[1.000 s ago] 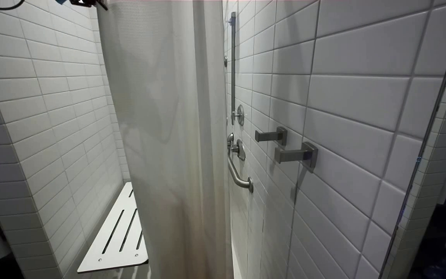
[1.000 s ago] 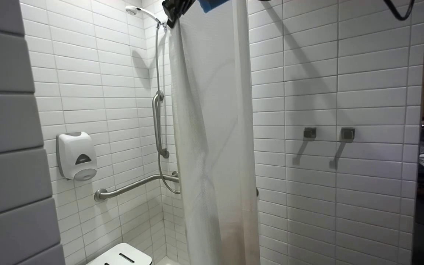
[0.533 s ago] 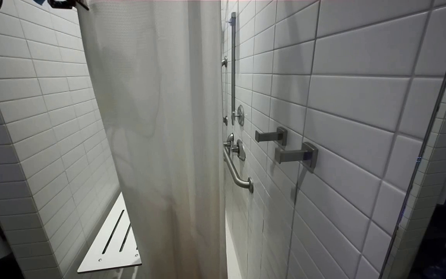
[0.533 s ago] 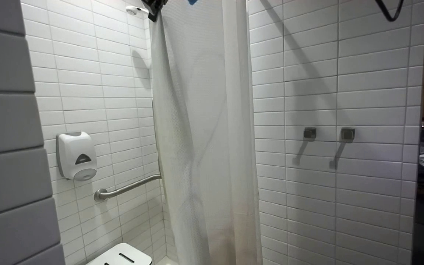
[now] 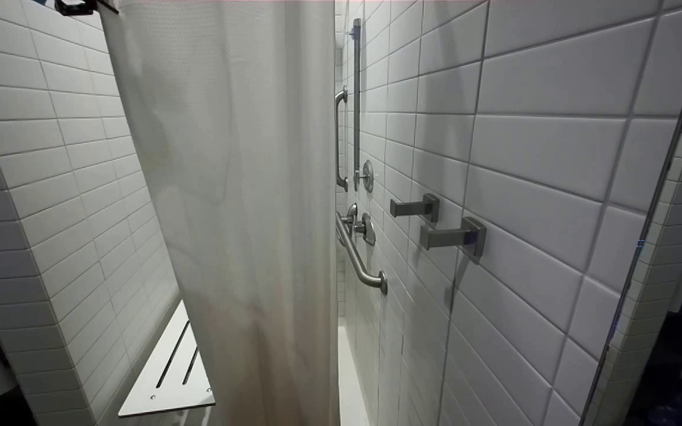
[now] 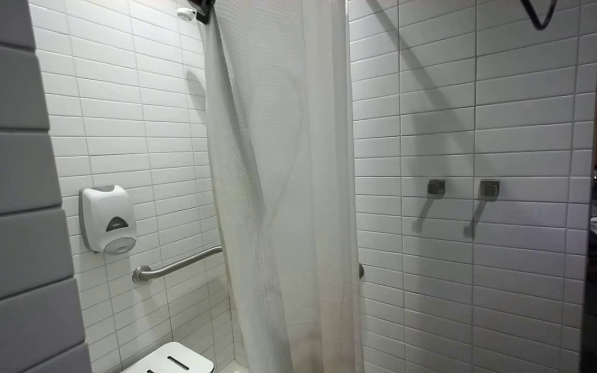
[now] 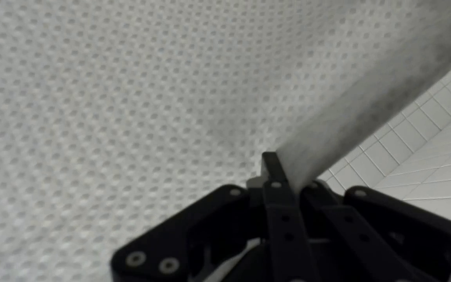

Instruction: Draw the curtain to the left.

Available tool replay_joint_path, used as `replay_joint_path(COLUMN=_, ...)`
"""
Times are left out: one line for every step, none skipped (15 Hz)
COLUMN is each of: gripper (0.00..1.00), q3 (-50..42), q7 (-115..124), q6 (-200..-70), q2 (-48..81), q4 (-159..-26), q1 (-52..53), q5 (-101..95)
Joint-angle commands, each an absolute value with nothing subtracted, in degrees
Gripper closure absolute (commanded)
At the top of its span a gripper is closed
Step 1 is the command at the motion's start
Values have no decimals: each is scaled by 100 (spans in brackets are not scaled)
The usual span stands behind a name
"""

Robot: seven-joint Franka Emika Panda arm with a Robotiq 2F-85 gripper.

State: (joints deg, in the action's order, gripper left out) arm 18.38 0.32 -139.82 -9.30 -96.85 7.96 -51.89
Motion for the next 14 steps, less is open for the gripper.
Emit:
replay_joint_path(gripper=100, q3=1991, q7=74, q6=-13487, q2=-710, q4=-10120, q1=1076, q5=-5435)
replay_joint_path(gripper=100, q3=2007, q7=64, q6=-13416, q2=-712, q4=-10127, q1=1117, q5=-5529)
replay_joint_path(gripper=100, q3=2022, q7=54, q6=-13348, q2=-713, q4=-10132, q1=1152, q5=-5612)
replay_joint_path(gripper=100, q3=2038, q7=48, q6=-13270, q2=-712, q4=-10135, q1=1184, q5=-5698)
replay_joint_path(gripper=100, q3=2050, q7=38, q6=-13203, q2=-714, q4=-10141, q1=1219, q5=-5779)
replay_joint_path(gripper=100, q3=2064, q7=23, q6=-13125, q2=-710, q4=-10138, q1=1254, q5=-5853)
replay_joint_path(gripper=100, q3=2076, q7=10, q6=-13059, q2=-716, q4=-10148, q1=1287, q5=-5917)
replay_joint_path(gripper=100, q3=2087, q7=-4, q6=-12998, q2=-723, q4=-10159, q1=1318, q5=-5980)
replay_joint_path(gripper=100, q3=2098, q7=-26, q6=-12936, q2=-732, q4=-10171, q1=1354, q5=-6031)
replay_joint_path(gripper=100, q3=2106, q7=-56, q6=-12893, q2=-745, q4=-10189, q1=1386, q5=-6068)
replay_joint_path(gripper=100, q3=2113, q7=-86, q6=-12849, q2=-757, q4=-10204, q1=1417, q5=-6104)
replay_joint_path(gripper=100, q3=2117, q7=-115, q6=-12808, q2=-765, q4=-10217, q1=1444, q5=-6143)
replay_joint_path(gripper=100, q3=2120, q7=-144, q6=-12767, q2=-776, q4=-10235, q1=1466, q5=-6186)
replay_joint_path(gripper=100, q3=2124, q7=-184, q6=-12726, q2=-779, q4=-10241, q1=1488, q5=-6221)
